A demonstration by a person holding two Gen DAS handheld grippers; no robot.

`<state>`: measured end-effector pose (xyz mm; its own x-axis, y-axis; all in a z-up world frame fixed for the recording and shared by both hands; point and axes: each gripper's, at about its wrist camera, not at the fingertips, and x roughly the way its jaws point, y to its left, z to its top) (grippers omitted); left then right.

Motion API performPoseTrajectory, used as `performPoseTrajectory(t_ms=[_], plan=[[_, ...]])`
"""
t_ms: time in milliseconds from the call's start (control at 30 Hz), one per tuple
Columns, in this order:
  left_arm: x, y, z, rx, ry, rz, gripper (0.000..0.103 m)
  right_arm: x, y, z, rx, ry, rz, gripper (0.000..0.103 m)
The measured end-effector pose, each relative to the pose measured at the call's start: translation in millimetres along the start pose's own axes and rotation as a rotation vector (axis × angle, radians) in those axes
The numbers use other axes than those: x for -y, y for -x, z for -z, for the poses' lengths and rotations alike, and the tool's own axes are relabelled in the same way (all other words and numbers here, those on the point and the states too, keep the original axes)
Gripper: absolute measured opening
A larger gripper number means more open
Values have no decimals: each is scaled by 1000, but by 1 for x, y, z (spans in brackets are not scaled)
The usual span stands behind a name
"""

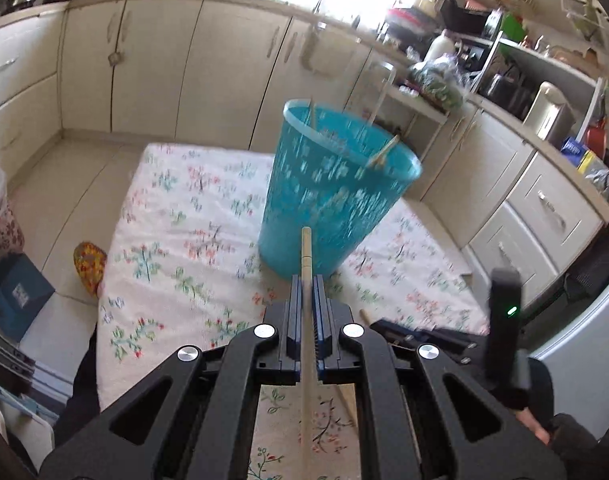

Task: Organize utensils
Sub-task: 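Grasp a chopstick with the right tool while the left tool lifts its chopstick, then lower the left tool's chopstick into the teal cup and open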

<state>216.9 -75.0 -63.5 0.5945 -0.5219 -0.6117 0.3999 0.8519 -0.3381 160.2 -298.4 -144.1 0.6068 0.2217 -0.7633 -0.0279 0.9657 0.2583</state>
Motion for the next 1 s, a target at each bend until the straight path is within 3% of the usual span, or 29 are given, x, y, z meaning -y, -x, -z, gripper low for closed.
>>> performPoseTrajectory(t_ms=[233,500,767,1000], plan=[[13,42,-52,167,1,53,5,0,0,0,0,0,1,6],[35,60,-115,356,-17,92,5,0,0,1,0,-2,-1,6],[52,34,-164,483,-18,54,5,3,-1,1,0,-19,-18,6],[46,-14,-185,502,3,2,5,11,-2,0,-3,-45,-48,6]])
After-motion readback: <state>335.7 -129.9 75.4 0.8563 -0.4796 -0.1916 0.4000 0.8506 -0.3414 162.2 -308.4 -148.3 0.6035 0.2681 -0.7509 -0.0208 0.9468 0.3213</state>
